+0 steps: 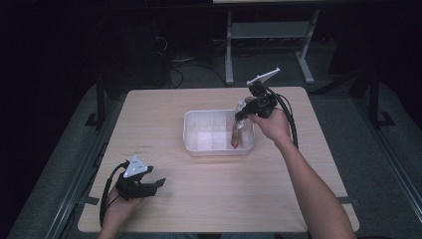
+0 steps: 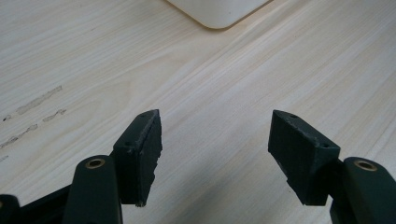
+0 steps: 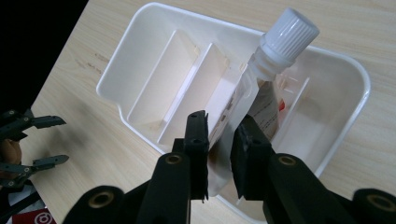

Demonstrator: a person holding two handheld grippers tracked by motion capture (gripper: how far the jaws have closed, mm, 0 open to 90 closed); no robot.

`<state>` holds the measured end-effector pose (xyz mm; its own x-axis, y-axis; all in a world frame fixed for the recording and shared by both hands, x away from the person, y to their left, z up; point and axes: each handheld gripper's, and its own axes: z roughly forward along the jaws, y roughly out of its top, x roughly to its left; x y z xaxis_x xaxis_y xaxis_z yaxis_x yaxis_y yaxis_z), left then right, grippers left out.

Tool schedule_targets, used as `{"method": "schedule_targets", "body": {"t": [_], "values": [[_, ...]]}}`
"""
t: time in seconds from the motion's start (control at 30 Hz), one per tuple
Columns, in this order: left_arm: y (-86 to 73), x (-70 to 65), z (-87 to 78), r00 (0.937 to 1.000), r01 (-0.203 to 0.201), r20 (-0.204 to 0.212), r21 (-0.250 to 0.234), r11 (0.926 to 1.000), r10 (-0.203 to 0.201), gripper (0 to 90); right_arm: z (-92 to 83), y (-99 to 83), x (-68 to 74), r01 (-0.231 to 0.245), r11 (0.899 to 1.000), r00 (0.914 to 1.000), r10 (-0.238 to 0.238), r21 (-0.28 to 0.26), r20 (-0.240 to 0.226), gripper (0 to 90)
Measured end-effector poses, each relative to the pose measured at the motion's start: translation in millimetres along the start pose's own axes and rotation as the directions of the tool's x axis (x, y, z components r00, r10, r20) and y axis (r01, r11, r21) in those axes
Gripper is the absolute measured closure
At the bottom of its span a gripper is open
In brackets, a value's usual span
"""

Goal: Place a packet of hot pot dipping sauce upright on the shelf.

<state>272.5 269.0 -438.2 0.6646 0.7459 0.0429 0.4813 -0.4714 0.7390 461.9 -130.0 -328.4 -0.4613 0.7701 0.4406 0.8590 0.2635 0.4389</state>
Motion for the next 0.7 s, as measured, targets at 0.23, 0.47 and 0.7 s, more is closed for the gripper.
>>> {"method": "schedule_targets", "body": {"t": [0.23,0.47,0.7], "values": [[0.0,-0.1,0.3,1.0000,0.000,-0.001,-0.001,1.0000,0.000,34.0,-3.3,-0.7,-0.2,0.001,1.000,1.0000,-0.001,-0.016,0.005,71.3],[0.1,-0.2,0.7,1.0000,-0.002,-0.002,0.002,1.0000,0.002,33.6,-8.6,-2.1,-1.8,0.003,1.000,1.0000,-0.003,-0.023,0.002,67.1],[0.3,0.0,0.1,1.0000,-0.003,-0.005,-0.004,1.0000,0.003,33.2,-16.7,-5.0,-3.1,0.016,0.999,0.9996,-0.017,-0.042,-0.024,63.2]]}}
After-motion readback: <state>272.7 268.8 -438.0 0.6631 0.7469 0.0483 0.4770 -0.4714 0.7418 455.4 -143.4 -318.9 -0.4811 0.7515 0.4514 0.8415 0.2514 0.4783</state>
